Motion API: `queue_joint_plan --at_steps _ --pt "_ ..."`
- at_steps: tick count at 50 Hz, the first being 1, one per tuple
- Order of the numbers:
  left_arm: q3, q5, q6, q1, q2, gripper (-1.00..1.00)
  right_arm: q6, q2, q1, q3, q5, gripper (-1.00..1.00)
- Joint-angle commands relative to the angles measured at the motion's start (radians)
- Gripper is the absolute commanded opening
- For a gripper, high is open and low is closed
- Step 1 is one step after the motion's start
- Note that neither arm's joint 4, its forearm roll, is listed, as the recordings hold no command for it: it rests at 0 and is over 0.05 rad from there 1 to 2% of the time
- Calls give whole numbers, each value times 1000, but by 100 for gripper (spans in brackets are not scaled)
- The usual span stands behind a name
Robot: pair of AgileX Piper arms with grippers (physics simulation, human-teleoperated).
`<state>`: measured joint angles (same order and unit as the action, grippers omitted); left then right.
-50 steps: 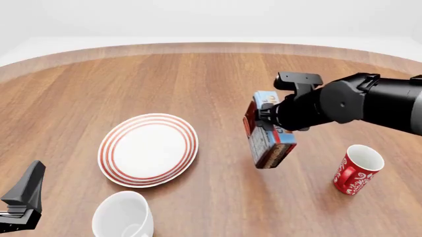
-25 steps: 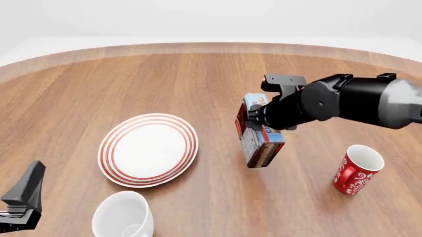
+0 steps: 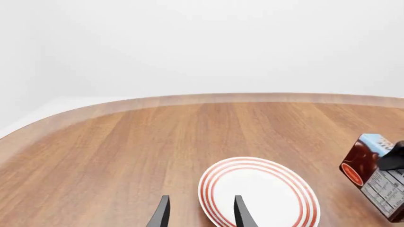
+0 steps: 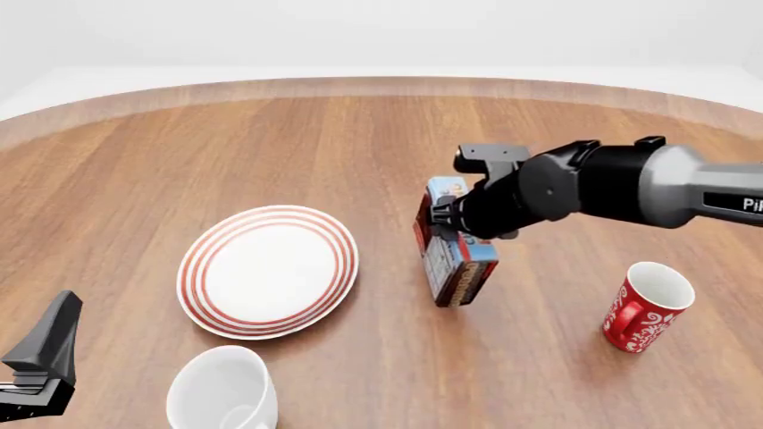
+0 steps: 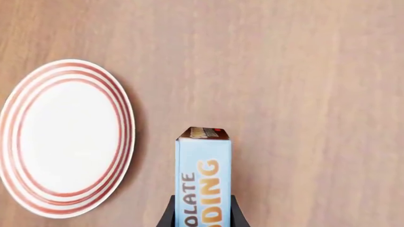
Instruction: Pick up the white mug and put it on the plate, and put the chocolate pudding to the right of the plate.
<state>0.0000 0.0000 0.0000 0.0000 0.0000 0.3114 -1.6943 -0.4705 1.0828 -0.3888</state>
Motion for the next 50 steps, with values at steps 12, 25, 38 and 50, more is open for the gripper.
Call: queue_joint_plan --at_steps 12,25,38,50 --pt "0 0 0 0 0 100 -1 -52 -2 14 12 -100" --pt "0 0 0 0 0 100 -5 -68 5 9 24 -100" --pt "0 0 0 0 0 100 9 -84 -6 7 32 -100" --pt "0 0 0 0 0 100 22 -86 -15 4 30 100"
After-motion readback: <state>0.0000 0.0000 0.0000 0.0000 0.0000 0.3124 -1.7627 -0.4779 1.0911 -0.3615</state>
